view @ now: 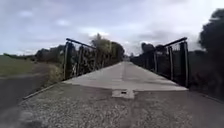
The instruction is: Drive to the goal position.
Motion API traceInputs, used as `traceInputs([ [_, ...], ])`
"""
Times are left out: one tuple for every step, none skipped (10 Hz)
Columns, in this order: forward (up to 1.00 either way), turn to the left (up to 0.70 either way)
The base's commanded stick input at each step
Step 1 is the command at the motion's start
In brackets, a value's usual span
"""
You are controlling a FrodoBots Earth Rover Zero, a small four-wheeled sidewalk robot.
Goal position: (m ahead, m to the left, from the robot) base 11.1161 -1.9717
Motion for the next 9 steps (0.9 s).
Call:
traceInputs([
  [0.70,0.00],
  [0.70,0.00],
  [0.70,0.00],
  [0.70,0.00],
  [0.70,0.00],
  [0.70,0.00],
  [0.70,0.00],
  [0.70,0.00],
  [0.70,0.00],
])
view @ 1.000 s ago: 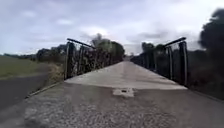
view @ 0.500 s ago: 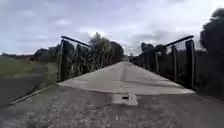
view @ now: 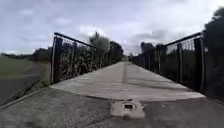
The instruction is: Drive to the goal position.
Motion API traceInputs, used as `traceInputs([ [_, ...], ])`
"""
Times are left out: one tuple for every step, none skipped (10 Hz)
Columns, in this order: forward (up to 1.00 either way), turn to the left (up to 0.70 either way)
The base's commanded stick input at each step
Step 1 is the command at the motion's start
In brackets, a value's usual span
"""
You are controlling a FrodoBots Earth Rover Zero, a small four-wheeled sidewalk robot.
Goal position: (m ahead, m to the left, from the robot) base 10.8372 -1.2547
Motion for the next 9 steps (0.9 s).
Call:
traceInputs([
  [0.70,0.00],
  [0.70,0.00],
  [0.70,0.00],
  [0.70,0.00],
  [0.70,0.00],
  [0.70,0.00],
  [0.70,0.00],
  [0.70,0.00],
  [0.70,0.00],
])
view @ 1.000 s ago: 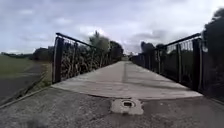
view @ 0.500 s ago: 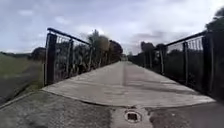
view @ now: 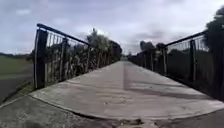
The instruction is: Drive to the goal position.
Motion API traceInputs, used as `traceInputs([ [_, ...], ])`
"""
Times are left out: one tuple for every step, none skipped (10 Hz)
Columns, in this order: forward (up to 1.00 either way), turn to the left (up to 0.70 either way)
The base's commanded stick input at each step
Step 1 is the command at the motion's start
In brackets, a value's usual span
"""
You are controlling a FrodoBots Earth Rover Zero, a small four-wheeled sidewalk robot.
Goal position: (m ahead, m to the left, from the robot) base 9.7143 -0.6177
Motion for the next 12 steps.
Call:
traceInputs([
  [0.70,0.00],
  [0.70,0.00],
  [0.70,0.00],
  [0.70,0.00],
  [0.70,-0.01],
  [0.70,-0.28],
  [0.70,-0.34],
  [0.70,-0.29],
  [0.70,-0.09],
  [0.70,0.00],
  [0.70,0.00],
  [0.70,0.00],
])
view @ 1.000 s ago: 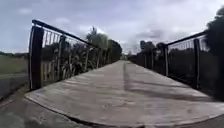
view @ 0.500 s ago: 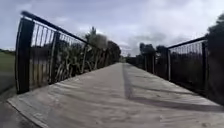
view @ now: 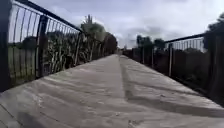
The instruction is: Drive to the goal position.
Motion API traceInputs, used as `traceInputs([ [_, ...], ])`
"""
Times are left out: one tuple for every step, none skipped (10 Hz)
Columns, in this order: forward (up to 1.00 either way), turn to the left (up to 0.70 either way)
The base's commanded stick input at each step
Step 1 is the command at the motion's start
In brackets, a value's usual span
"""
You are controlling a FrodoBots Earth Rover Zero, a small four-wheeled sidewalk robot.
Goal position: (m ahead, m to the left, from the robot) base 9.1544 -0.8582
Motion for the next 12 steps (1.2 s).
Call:
traceInputs([
  [0.70,0.00],
  [0.70,0.00],
  [0.70,0.00],
  [0.70,0.00],
  [0.70,0.00],
  [0.70,0.00],
  [0.70,0.00],
  [0.70,0.00],
  [0.70,0.00],
  [0.70,0.00],
  [0.70,0.00],
  [0.70,0.00],
])
